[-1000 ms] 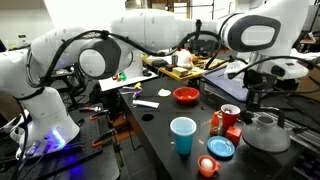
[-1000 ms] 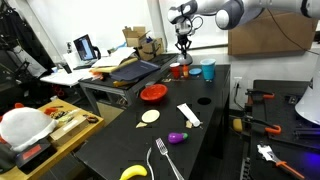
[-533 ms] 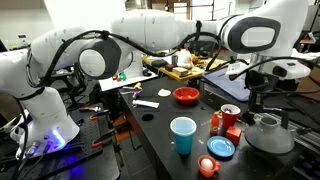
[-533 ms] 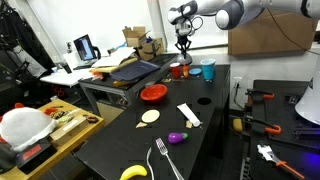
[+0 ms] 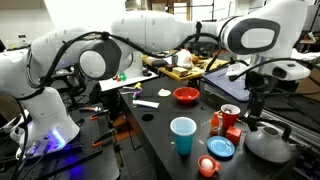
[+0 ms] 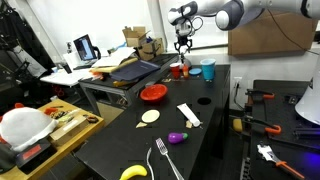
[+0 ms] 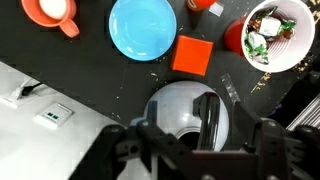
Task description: Move the grey kettle to the right
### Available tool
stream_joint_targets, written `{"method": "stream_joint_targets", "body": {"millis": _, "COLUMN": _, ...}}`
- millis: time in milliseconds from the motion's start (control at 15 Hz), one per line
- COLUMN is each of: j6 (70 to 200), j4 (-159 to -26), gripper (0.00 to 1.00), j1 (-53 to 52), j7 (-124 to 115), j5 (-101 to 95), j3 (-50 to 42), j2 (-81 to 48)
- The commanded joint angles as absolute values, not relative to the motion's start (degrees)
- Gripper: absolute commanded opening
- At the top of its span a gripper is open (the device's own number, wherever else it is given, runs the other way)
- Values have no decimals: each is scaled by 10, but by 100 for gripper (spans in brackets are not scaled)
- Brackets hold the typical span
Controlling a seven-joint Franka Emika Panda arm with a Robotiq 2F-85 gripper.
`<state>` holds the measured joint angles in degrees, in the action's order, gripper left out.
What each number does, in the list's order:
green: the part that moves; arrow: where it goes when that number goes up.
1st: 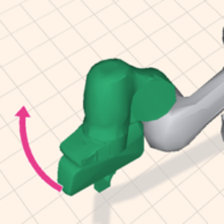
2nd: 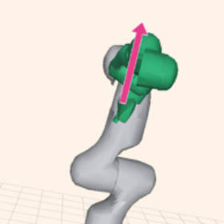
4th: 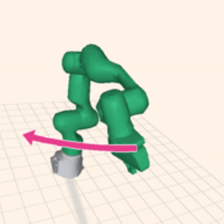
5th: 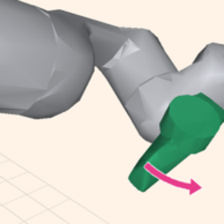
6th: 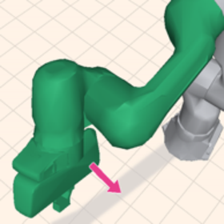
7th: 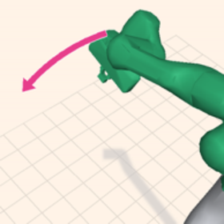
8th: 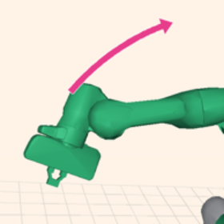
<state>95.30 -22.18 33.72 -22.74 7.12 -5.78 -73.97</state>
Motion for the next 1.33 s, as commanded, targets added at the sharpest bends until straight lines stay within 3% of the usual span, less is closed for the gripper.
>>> {"method": "stream_joint_targets", "body": {"millis": 0, "j6": 960, "j4": -233, "gripper": 100, "j1": 338, "j7": -219, "j5": 69, "j3": -59, "j2": -724}}
{"method": "stream_joint_targets", "body": {"millis": 133, "j6": 933, "j4": -177, "gripper": 100, "j1": 343, "j7": -214, "j5": 63, "j3": -56, "j2": -745}}
{"method": "stream_joint_targets", "body": {"millis": 1267, "j6": 848, "j4": -215, "gripper": 100, "j1": 327, "j7": 35, "j5": 69, "j3": -6, "j2": -607}}
